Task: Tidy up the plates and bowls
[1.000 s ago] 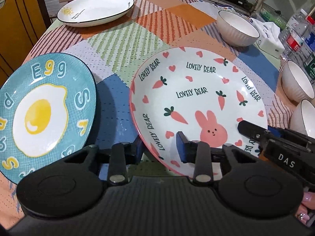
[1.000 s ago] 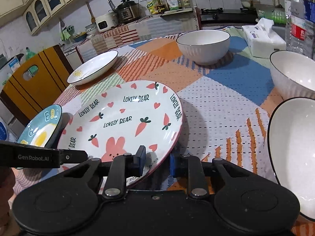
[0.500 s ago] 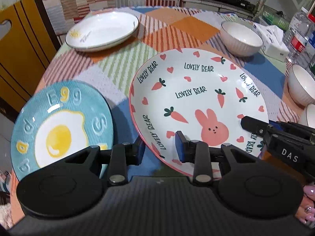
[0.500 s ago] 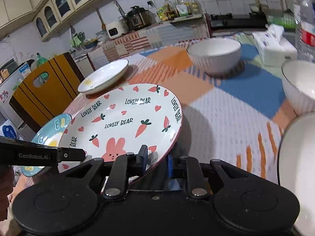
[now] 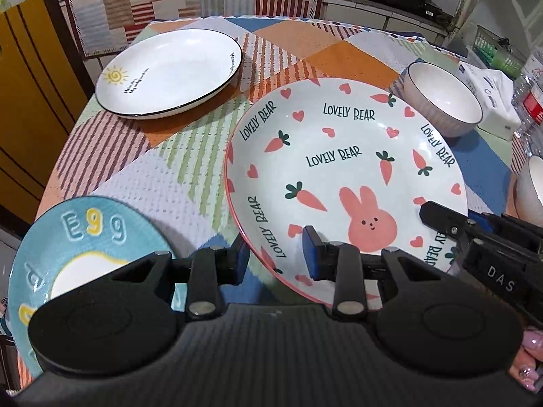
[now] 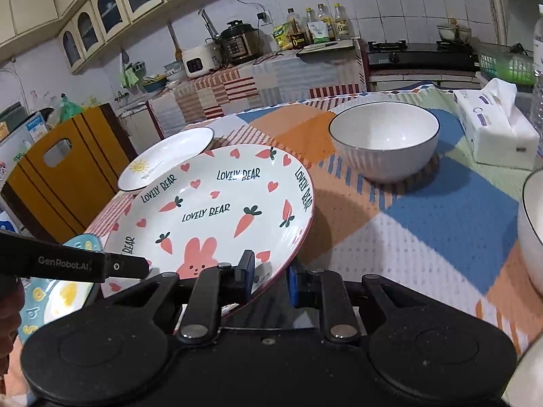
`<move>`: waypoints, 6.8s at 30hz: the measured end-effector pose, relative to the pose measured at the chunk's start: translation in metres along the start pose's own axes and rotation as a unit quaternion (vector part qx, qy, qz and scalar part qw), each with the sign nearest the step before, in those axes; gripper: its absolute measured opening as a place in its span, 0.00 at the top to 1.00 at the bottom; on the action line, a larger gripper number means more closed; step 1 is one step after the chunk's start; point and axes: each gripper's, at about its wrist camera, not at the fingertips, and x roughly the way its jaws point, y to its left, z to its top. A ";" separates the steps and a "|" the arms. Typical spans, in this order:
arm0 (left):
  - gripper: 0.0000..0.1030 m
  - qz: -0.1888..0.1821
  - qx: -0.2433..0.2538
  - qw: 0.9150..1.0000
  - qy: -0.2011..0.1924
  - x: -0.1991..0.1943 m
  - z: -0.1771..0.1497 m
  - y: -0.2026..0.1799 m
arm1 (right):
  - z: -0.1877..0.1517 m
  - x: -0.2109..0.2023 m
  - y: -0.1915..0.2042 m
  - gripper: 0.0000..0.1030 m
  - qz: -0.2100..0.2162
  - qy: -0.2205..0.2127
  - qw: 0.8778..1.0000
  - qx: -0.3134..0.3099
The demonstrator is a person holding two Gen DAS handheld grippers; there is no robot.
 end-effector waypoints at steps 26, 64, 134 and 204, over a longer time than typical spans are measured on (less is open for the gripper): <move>0.69 0.013 0.006 0.998 0.056 -0.029 0.017 0.012 | 0.012 0.004 0.006 0.71 -0.061 0.049 0.996 -0.035; 0.49 0.028 0.098 0.994 0.048 -0.150 -0.076 0.147 | 0.012 -0.101 0.178 0.09 0.120 -0.031 0.948 -0.293; 0.72 -0.069 0.025 0.997 0.004 -0.110 -0.004 0.116 | 0.048 -0.025 0.103 0.76 0.103 0.069 0.984 -0.128; 0.71 -0.049 0.079 0.988 0.124 -0.088 0.040 0.051 | 0.084 -0.022 0.085 0.72 -0.094 0.115 0.979 -0.139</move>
